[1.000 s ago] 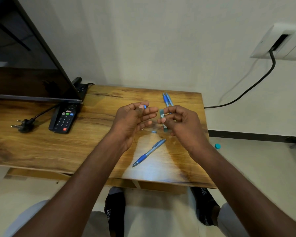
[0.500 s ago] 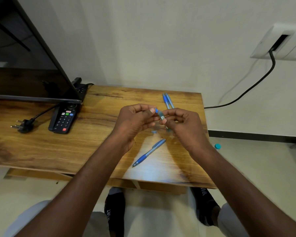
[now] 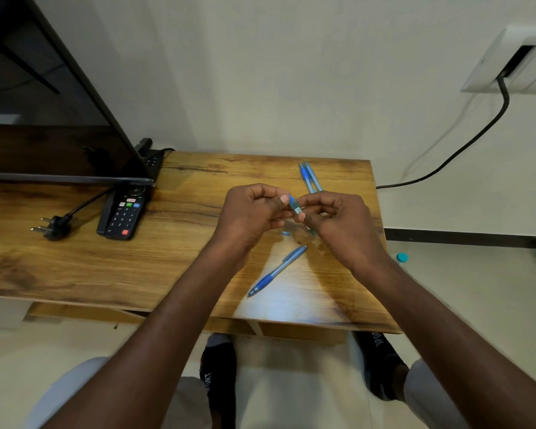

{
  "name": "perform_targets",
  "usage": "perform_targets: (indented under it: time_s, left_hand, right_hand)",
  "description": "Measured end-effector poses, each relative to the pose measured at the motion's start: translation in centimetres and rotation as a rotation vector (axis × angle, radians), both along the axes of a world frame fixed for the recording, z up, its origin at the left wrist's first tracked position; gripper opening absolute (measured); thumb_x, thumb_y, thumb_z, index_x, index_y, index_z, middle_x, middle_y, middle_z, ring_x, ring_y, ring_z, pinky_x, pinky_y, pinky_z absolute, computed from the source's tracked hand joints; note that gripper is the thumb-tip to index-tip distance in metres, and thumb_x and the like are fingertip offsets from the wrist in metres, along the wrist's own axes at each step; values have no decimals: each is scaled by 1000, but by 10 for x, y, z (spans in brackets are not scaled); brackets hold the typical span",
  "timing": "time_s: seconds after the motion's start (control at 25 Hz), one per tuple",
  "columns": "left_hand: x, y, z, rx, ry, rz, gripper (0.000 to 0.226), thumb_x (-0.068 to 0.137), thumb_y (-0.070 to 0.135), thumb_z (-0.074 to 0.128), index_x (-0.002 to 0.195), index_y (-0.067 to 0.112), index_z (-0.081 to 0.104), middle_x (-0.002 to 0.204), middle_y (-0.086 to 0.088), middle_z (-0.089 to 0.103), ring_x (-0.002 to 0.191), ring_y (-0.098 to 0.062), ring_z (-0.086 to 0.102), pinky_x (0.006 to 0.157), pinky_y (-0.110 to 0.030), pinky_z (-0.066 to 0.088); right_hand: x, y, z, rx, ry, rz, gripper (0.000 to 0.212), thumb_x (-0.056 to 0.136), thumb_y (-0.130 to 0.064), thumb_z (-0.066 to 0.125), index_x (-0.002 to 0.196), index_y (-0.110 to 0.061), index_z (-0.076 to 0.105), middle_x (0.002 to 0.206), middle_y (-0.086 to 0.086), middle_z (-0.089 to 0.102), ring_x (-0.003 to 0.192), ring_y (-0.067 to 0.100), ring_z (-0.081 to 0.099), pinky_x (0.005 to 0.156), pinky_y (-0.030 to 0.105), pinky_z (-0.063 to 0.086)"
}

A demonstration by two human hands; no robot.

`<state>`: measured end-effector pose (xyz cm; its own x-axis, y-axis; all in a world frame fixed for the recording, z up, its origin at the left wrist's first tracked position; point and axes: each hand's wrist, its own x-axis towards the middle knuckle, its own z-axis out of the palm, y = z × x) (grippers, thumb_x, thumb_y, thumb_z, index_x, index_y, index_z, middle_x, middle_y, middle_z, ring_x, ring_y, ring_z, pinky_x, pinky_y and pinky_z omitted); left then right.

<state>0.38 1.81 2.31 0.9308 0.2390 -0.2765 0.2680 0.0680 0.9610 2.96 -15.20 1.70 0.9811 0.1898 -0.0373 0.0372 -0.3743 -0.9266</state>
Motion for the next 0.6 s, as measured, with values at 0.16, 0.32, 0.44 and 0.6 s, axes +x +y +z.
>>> perform_targets:
  time_s: [0.16, 0.32, 0.44, 0.6]
  left_hand:
    - [2, 1, 0, 127, -36, -11, 7, 98, 10, 72, 102, 6, 76, 86, -10, 82, 85, -22, 81, 76, -33, 65]
    - [4, 9, 2, 312, -83, -70, 5, 96, 7, 74, 99, 6, 78, 83, -9, 81, 81, -21, 81, 71, -35, 63]
    - [3, 14, 3, 348, -85, -101, 5, 95, 8, 76, 98, 7, 79, 81, -7, 81, 79, -21, 81, 74, -41, 66]
    - [3, 16, 4, 374, -92, -122, 7, 91, 8, 79, 98, 6, 81, 80, -8, 81, 78, -21, 80, 74, -42, 67]
  right_hand:
    - [1, -1, 0, -39, -21, 4, 20, 89, -17, 82, 106, -26, 83, 86, -10, 80, 92, 1, 74, 93, 34, 60]
    - [2, -3, -1, -130, -84, 39, 21, 92, -19, 79, 109, -32, 82, 88, -14, 78, 86, -2, 71, 79, 22, 56]
    - [2, -3, -2, -179, -103, 56, 22, 93, -19, 78, 110, -33, 82, 87, -16, 78, 84, -2, 71, 74, 19, 55]
    - [1, -3, -2, -247, -138, 70, 23, 94, -19, 78, 112, -33, 81, 88, -15, 77, 82, 1, 71, 71, 19, 55]
